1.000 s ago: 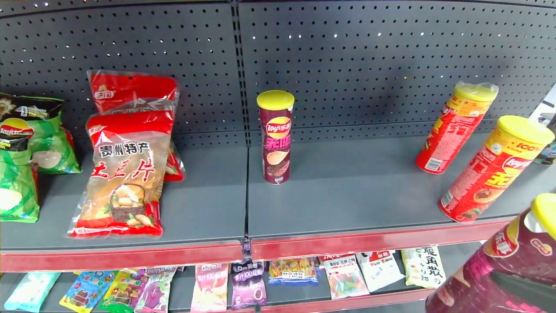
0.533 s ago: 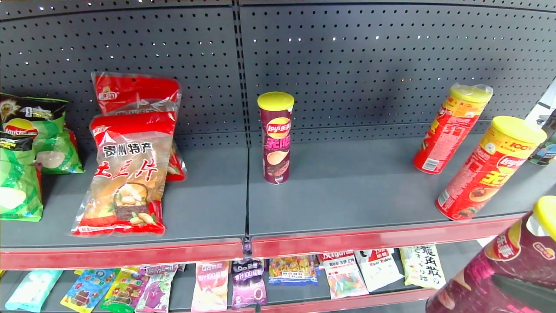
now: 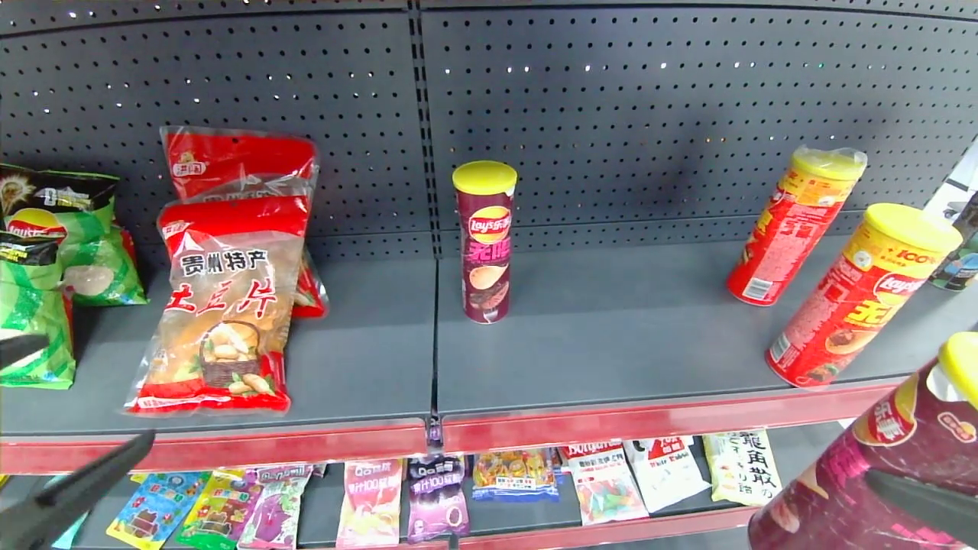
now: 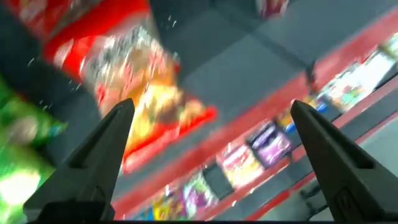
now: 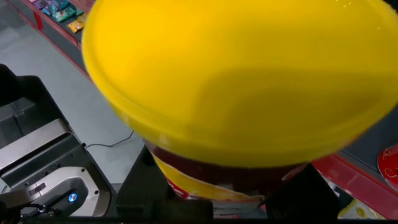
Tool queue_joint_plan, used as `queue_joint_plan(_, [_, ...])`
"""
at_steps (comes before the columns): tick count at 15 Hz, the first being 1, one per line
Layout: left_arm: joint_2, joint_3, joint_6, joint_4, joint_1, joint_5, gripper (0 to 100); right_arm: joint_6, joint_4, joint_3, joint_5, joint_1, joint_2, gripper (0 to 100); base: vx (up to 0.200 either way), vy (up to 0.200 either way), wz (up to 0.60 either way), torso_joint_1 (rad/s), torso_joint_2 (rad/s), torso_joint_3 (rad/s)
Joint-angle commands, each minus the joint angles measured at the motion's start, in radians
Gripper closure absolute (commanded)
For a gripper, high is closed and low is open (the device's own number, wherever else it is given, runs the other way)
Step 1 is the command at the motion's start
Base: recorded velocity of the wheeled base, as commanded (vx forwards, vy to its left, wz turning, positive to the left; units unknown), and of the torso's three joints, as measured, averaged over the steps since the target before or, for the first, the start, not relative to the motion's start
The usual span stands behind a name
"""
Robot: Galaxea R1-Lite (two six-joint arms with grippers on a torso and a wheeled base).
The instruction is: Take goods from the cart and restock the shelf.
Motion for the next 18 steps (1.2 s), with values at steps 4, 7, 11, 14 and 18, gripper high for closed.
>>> queue_joint_plan(4, [0.562,-0.339,-0.189,-0.168,-0.13,-0.226,0,-0.003,0.0,-0.013,-0.004,-0.003,-0.005,100,0.0,0.0,0.0,0.0,0.0,0.0])
queue_joint_plan(7, [0.711,-0.408,-0.19,-0.24,-0.17,-0.271,0,-0.003,-0.001,-0.024,-0.006,-0.005,0.003,100,0.0,0.0,0.0,0.0,0.0,0.0])
queue_joint_plan(11, [0.87,-0.498,-0.178,-0.331,-0.175,-0.28,0,-0.003,0.0,-0.025,-0.019,-0.005,-0.005,100,0.0,0.0,0.0,0.0,0.0,0.0])
queue_joint_plan(14, [0.942,-0.572,-0.175,-0.337,-0.187,-0.286,0,-0.001,0.0,-0.027,-0.019,-0.005,-0.002,100,0.0,0.0,0.0,0.0,0.0,0.0])
queue_joint_plan(18, [1.013,-0.632,-0.146,-0.337,-0.184,-0.304,0,-0.001,0.0,-0.024,-0.019,-0.005,0.001,100,0.0,0.0,0.0,0.0,0.0,0.0])
